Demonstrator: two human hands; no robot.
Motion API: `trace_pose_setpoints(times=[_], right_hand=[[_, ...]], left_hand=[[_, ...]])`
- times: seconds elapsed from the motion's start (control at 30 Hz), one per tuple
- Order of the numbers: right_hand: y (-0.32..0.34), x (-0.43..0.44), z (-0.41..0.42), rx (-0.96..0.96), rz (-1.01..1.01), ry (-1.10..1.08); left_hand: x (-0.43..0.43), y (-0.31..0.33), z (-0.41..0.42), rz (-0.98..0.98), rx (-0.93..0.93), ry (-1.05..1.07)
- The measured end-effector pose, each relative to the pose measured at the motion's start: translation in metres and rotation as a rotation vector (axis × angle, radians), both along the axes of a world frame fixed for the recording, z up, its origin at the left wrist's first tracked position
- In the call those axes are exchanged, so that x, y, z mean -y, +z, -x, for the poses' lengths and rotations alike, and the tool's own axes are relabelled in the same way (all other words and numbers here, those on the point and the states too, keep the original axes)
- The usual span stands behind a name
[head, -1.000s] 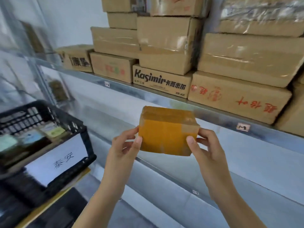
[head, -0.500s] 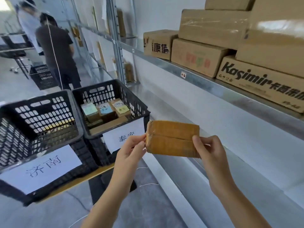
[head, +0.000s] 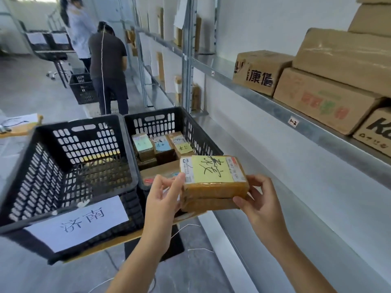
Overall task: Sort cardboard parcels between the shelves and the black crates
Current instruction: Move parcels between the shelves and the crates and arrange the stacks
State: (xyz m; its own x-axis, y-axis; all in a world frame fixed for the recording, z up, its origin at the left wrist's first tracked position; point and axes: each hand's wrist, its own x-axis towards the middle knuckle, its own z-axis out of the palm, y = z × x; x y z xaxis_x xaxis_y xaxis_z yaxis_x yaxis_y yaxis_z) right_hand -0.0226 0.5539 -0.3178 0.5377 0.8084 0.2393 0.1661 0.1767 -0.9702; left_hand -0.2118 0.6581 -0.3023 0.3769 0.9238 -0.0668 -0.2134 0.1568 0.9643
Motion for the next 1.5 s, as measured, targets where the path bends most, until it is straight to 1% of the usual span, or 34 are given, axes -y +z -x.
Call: trace_pose_setpoints(times=[0.13, 0.2, 0.3, 0.37, 0.43, 0.5, 0.57, 0.6, 0.67, 0.73, 0.8, 0.9, 0.97, 1.03, 1.1, 1.27, 1.33, 1.5], right_hand=[[0.001, -0.038, 0.012, 0.027, 0.031, 0.049], [0.004, -0.058, 0.018, 0.044, 0.048, 0.066], [0.012, -0.089, 0.030, 0.016, 0.084, 0.137], [0.016, -0.111, 0.035, -0.021, 0.131, 0.143], [0.018, -0.135, 0.037, -0.111, 0.203, 0.136], [0.014, -0.157, 0.039, -0.287, 0.252, 0.146], [0.008, -0.176, 0.045, -0.474, 0.267, 0.172], [0.006, -0.185, 0.049, -0.537, 0.266, 0.204], [0.005, -0.199, 0.058, -0.606, 0.256, 0.274], [0.004, -0.213, 0.059, -0.645, 0.263, 0.298], [0.003, -0.226, 0.053, -0.647, 0.284, 0.275], [-0.001, -0.246, 0.032, -0.627, 0.329, 0.230], [-0.004, -0.261, 0.014, -0.588, 0.374, 0.223], [-0.009, -0.277, -0.003, -0.513, 0.424, 0.243], [-0.015, -0.293, -0.018, -0.449, 0.481, 0.299], [-0.045, -0.339, -0.039, -0.383, 0.637, 0.518], [-0.061, -0.357, -0.040, -0.353, 0.722, 0.625], [-0.102, -0.394, -0.026, -0.276, 0.896, 0.797]], left_hand=[[-0.041, -0.001, 0.016, 0.172, 0.034, -0.027], [-0.061, -0.003, 0.027, 0.222, 0.064, -0.070], [-0.087, -0.007, 0.041, 0.168, 0.049, -0.160], [-0.103, -0.009, 0.046, 0.126, 0.055, -0.159], [-0.119, -0.010, 0.048, 0.105, 0.077, -0.127], [-0.132, -0.012, 0.049, 0.103, 0.100, -0.083], [-0.143, -0.015, 0.047, 0.101, 0.121, -0.037], [-0.147, -0.017, 0.046, 0.095, 0.123, -0.019], [-0.156, -0.019, 0.041, 0.092, 0.119, -0.002], [-0.166, -0.022, 0.036, 0.092, 0.103, -0.010], [-0.177, -0.026, 0.032, 0.097, 0.064, -0.022], [-0.200, -0.035, 0.028, 0.083, -0.043, -0.038], [-0.217, -0.041, 0.026, 0.080, -0.088, 0.025], [-0.234, -0.043, 0.024, 0.082, -0.082, 0.098], [-0.247, -0.045, 0.022, 0.060, -0.106, 0.138], [-0.269, -0.053, 0.008, 0.020, -0.198, 0.256], [-0.276, -0.056, 0.002, 0.017, -0.214, 0.313], [-0.286, -0.059, -0.007, 0.054, -0.252, 0.450]])
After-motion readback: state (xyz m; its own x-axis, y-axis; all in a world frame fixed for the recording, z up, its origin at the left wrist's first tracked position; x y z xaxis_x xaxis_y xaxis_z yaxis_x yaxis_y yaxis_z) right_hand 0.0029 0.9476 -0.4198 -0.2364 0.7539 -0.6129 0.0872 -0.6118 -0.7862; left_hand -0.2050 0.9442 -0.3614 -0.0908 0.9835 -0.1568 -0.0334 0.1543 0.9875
